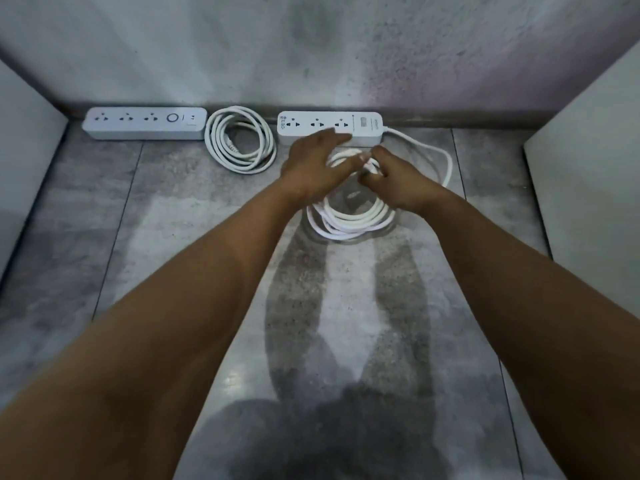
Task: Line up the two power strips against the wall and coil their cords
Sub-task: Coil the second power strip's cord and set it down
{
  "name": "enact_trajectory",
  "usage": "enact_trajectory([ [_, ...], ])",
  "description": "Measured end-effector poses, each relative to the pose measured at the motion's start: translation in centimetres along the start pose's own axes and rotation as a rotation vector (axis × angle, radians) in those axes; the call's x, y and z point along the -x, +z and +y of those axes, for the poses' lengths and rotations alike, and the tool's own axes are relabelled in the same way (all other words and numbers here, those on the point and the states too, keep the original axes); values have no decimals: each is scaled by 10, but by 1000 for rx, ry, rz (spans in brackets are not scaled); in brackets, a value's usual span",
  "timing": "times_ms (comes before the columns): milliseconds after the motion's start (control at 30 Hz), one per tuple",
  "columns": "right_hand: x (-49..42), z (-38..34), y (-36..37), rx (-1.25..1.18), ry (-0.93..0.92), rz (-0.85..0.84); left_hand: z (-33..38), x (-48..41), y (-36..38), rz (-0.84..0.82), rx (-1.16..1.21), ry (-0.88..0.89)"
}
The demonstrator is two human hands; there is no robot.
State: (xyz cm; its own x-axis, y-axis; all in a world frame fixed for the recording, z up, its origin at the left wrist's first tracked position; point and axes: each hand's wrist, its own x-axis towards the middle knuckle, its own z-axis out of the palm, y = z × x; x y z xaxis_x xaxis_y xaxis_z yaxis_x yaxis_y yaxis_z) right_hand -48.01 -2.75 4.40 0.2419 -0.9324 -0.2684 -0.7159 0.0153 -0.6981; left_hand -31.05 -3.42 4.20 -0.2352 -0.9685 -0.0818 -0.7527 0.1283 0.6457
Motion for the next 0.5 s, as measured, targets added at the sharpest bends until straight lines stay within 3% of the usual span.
enact_trajectory([
  [67,0,1,-2,16,-22,6,2,-5,-4,-149,9,5],
  [167,0,8,-3,-1,-32,37,2,-11,1,-224,53,7],
  [400,1,17,0,15,28,113,0,-16,15,-175,120,65],
  [500,3,15,-6,247,41,81,1,-19,21,-110,126,-3],
])
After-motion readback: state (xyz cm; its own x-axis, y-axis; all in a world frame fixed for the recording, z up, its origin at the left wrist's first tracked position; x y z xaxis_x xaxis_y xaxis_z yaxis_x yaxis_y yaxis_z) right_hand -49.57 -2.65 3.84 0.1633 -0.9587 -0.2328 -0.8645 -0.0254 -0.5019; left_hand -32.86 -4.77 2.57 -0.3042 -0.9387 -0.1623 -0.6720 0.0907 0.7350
